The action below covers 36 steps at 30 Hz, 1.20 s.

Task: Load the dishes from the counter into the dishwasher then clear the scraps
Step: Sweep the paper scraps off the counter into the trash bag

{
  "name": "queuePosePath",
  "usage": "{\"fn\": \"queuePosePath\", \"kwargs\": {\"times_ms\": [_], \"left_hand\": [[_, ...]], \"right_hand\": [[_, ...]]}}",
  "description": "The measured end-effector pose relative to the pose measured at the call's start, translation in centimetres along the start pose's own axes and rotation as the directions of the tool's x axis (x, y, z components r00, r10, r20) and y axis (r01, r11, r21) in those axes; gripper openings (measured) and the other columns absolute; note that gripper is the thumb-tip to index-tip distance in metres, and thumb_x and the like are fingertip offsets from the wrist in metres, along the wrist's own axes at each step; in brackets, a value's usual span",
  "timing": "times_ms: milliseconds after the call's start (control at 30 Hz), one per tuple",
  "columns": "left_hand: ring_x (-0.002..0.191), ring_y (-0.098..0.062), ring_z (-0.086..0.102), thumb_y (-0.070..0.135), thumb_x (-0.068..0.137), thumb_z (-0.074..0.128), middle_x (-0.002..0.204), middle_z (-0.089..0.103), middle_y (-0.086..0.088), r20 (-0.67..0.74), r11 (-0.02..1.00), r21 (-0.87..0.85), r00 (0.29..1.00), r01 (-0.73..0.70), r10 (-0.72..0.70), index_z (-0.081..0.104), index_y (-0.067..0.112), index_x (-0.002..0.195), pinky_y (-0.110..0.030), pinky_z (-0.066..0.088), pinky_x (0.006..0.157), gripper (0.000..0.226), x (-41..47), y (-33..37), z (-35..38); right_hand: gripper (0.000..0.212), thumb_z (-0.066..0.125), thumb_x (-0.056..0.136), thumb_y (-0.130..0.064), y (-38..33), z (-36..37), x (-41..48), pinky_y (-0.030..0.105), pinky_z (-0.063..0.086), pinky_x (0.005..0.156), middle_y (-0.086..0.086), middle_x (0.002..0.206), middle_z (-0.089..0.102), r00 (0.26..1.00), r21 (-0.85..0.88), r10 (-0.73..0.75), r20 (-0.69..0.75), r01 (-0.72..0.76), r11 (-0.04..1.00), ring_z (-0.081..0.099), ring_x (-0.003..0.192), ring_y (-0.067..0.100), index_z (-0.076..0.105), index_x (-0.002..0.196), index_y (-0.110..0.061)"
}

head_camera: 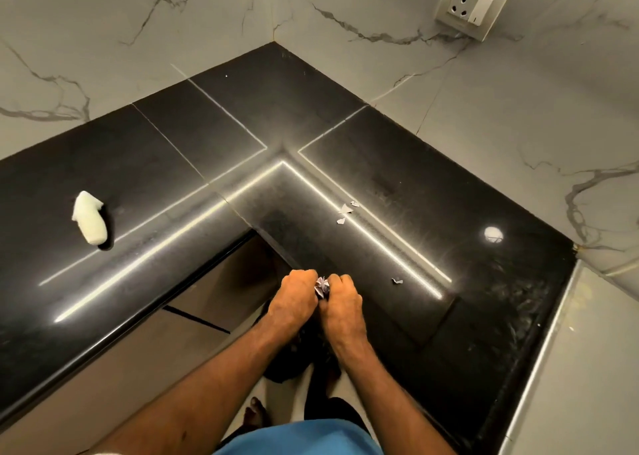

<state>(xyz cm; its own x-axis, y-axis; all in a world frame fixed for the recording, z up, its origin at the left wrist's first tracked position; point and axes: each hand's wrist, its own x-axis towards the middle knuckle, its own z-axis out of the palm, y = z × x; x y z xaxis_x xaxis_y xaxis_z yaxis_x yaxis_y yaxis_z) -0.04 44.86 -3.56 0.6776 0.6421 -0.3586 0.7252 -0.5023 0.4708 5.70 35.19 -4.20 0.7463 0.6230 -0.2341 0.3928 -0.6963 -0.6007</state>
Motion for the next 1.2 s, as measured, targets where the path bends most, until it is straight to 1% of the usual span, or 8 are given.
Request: {"fn": "queuePosePath", "kwargs": {"times_ms": [100, 300, 500, 567, 667, 767, 933, 1200], "left_hand": [[0.083, -0.028, 0.066, 0.017, 0.086, 0.058, 0.084, 0.068, -0.004, -0.037, 0.992, -0.116, 0.998, 0.044, -0.048, 0.060, 0.015, 0.080, -0.037, 0.051, 0.070, 0.007, -0.8, -3.0, -0.3], [0.072, -0.020, 0.059, 0.012, 0.084, 0.062, 0.075, 0.062, 0.001, -0.037, 0.974, -0.195, 0.992, 0.112, -0.121, 0.059, 0.016, 0.076, -0.028, 0.039, 0.063, 0.009, -1.5, -8.3, 0.7], [0.072, -0.016, 0.060, 0.014, 0.087, 0.061, 0.074, 0.065, 0.005, 0.053, 0.902, -0.336, 0.961, 0.272, -0.270, 0.072, 0.017, 0.085, -0.022, 0.039, 0.061, 0.012, 0.0, -13.6, 4.8], [0.074, -0.018, 0.060, 0.015, 0.089, 0.061, 0.080, 0.067, 0.002, 0.085, 0.872, -0.360, 0.942, 0.332, -0.323, 0.074, 0.015, 0.094, -0.022, 0.039, 0.064, 0.014, 1.0, -15.3, 6.7], [0.097, -0.029, 0.067, 0.023, 0.092, 0.063, 0.105, 0.073, -0.007, 0.173, 0.862, -0.328, 0.922, 0.386, -0.347, 0.073, 0.014, 0.107, -0.025, 0.044, 0.073, 0.020, 2.6, -17.8, 9.9], [0.116, -0.027, 0.063, 0.026, 0.098, 0.059, 0.131, 0.067, -0.009, 0.255, 0.865, -0.325, 0.916, 0.382, -0.309, 0.065, 0.017, 0.132, -0.025, 0.048, 0.093, 0.035, 4.0, -20.2, 13.2], [0.138, -0.028, 0.046, 0.028, 0.107, 0.048, 0.152, 0.047, -0.013, 0.397, 0.849, -0.248, 0.848, 0.466, -0.350, 0.043, 0.009, 0.150, -0.028, 0.036, 0.113, 0.048, 5.6, -21.5, 15.9], [0.148, -0.027, 0.031, 0.022, 0.110, 0.037, 0.162, 0.029, -0.013, 0.473, 0.842, -0.207, 0.805, 0.497, -0.359, 0.015, 0.006, 0.159, -0.028, 0.022, 0.120, 0.056, 5.4, -22.5, 16.1]], "right_hand": [[0.008, 0.058, 0.100, -0.018, -1.3, 1.7, -0.6, 0.034, 0.036, 0.069, 0.005, 0.108, 0.054, 0.999, -0.010, -0.030, 0.020, 0.030, 0.999, 0.060, 0.087, 0.029, 0.062, 0.102, -0.011], [0.006, 0.052, 0.098, -0.011, -2.3, 6.6, -1.2, 0.044, 0.046, 0.071, 0.006, 0.103, 0.051, 0.993, -0.010, -0.080, 0.091, 0.081, 0.997, 0.058, 0.084, 0.028, 0.056, 0.094, -0.012], [0.011, 0.059, 0.092, -0.009, -0.4, 12.9, 0.8, 0.019, 0.036, 0.064, -0.001, 0.098, 0.061, 0.979, 0.100, 0.046, 0.198, -0.067, 0.993, 0.060, 0.086, 0.018, 0.060, 0.092, -0.019], [0.012, 0.060, 0.095, -0.011, 0.8, 15.4, 1.7, 0.013, 0.040, 0.062, 0.002, 0.106, 0.066, 0.959, 0.137, 0.113, 0.261, -0.153, 0.979, 0.064, 0.092, 0.016, 0.066, 0.103, -0.017], [0.021, 0.060, 0.099, -0.015, 2.4, 19.1, 3.4, 0.029, 0.056, 0.088, 0.006, 0.117, 0.072, 0.924, 0.129, 0.200, 0.326, -0.253, 0.959, 0.068, 0.109, 0.023, 0.070, 0.117, -0.015], [0.029, 0.061, 0.101, -0.017, 4.1, 22.2, 4.8, 0.034, 0.050, 0.105, 0.009, 0.132, 0.068, 0.890, 0.084, 0.284, 0.358, -0.333, 0.939, 0.063, 0.124, 0.027, 0.068, 0.128, -0.011], [0.038, 0.054, 0.104, -0.008, 7.5, 26.1, 6.0, 0.029, 0.044, 0.106, 0.017, 0.140, 0.061, 0.842, 0.016, 0.381, 0.382, -0.418, 0.908, 0.057, 0.132, 0.033, 0.058, 0.140, 0.001], [0.036, 0.062, 0.100, -0.012, 8.3, 26.4, 6.3, 0.028, 0.047, 0.101, 0.016, 0.135, 0.066, 0.818, 0.010, 0.382, 0.429, -0.428, 0.904, 0.063, 0.125, 0.031, 0.065, 0.135, -0.003]]}}
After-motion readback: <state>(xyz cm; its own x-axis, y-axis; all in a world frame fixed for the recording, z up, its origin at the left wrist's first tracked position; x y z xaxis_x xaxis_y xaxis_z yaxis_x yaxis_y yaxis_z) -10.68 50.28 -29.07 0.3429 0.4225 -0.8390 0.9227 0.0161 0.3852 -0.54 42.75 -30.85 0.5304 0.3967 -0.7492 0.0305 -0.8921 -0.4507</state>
